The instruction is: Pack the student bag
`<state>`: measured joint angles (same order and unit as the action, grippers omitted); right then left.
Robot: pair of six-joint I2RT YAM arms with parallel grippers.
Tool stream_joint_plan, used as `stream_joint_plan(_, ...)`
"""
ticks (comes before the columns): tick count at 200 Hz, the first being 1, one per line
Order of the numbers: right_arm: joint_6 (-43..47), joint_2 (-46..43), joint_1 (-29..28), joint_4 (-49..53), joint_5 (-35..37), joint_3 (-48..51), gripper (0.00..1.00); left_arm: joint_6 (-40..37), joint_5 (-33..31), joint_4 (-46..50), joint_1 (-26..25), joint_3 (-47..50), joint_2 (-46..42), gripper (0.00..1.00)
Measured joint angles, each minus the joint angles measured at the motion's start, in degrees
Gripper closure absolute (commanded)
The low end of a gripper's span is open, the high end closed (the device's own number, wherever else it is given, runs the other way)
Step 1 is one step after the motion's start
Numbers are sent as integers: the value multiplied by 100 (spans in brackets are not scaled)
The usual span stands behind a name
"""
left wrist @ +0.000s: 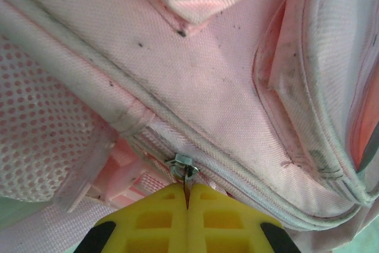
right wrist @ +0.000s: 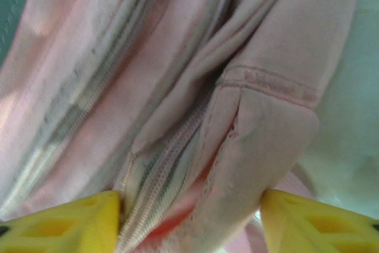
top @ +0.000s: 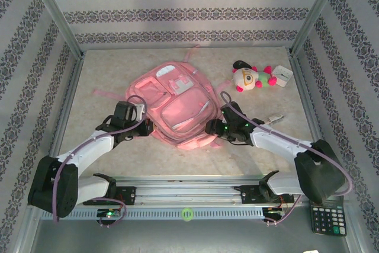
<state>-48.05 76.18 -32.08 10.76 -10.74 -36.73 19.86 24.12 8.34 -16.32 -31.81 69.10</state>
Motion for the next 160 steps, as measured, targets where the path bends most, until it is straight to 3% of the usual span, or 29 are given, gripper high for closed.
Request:
stream_joint_plan(28,-468,295,9,-629,-48,101,55,-61,-68,83,-350,-79,94,97)
stream_joint_plan(74,-1084,531,-85,-1569,166,254,57,-98,-92,192,-1281,-81,195,93)
stream_joint_plan(90,-1204,588,-138,-1744,273,254,57,-15,-72,72,-1585,-81,398,87)
stream_joint_plan(118,-1244,616,-125,-1915,409,251,57,57,-42,-85,-2105,-291,881,69)
stream_joint_plan(160,-859,557,341,-1878,61,221,47,-275,219,238,-2326,-859,800,51)
